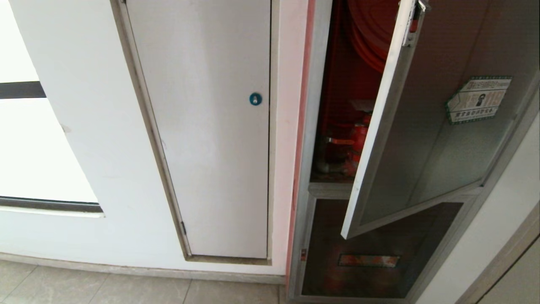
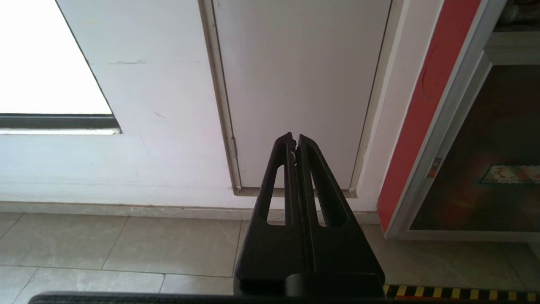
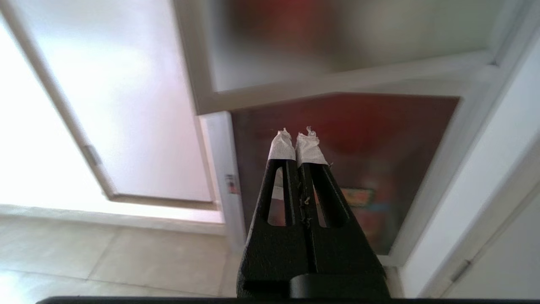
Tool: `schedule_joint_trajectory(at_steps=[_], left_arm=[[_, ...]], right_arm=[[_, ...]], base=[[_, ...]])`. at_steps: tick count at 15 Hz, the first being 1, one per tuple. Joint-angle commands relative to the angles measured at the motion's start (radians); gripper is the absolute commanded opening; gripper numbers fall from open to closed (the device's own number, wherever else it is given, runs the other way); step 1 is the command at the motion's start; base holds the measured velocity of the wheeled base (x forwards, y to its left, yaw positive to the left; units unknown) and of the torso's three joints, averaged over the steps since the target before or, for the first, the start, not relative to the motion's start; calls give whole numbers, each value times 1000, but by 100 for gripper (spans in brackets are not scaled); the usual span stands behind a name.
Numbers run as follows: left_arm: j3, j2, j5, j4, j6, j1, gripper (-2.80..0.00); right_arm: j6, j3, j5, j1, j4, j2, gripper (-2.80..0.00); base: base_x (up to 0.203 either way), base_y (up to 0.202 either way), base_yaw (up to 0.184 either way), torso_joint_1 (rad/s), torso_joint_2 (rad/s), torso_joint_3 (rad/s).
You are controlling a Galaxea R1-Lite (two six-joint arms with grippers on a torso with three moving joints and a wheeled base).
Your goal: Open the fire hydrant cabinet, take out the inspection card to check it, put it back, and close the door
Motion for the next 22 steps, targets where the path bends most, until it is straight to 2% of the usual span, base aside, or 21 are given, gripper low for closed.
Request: schedule_joint_trajectory(at_steps=[1,7,9,10,11,12,14,16,19,22], left_arm=[[0,1,-1,0,0,0,-280],[0,1,-1,0,0,0,-280],[0,1,0,0,0,0,-280],[0,1,-1,0,0,0,-280],[0,1,0,0,0,0,-280],[0,1,0,0,0,0,-280],[0,1,-1,0,0,0,-280],[0,1,-1,0,0,0,-280],[0,1,0,0,0,0,-280],[0,1,-1,0,0,0,-280]], right_arm=[[9,-94,24,2,7,125,-280],[31,-421,335,16,-6,664,-280],[39,-515,378,88,-43,835,-280],[50,-557,363,167,-71,905,-280],[66,-591,313,265,-105,965,-280],[83,-620,228,366,-149,1028,-280],[105,-660,-13,573,-265,1146,-280],[114,-690,-267,707,-433,1298,-280],[66,-741,-528,778,-736,1496,-280],[-92,-808,-740,795,-1064,1656,-280]], base=[[0,0,0,0,0,0],[0,0,0,0,0,0],[0,0,0,0,0,0],[0,0,0,0,0,0],[0,0,0,0,0,0],[0,0,0,0,0,0],[0,0,0,0,0,0],[0,0,0,0,0,0],[0,0,0,0,0,0],[0,0,0,0,0,0]])
